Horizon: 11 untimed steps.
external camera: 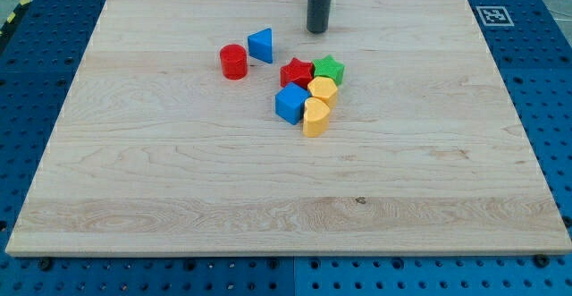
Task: Place the blue triangle to the left side of the green circle
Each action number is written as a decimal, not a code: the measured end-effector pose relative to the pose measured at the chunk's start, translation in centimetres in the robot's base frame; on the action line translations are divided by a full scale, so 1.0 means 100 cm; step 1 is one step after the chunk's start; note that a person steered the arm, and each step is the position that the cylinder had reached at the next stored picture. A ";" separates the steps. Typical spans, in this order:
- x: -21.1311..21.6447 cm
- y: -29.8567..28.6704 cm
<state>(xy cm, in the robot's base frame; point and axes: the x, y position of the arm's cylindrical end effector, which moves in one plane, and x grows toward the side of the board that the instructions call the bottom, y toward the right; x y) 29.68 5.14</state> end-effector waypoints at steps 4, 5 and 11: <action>0.008 -0.122; -0.024 -0.121; 0.031 -0.056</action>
<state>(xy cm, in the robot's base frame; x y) 32.74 -0.46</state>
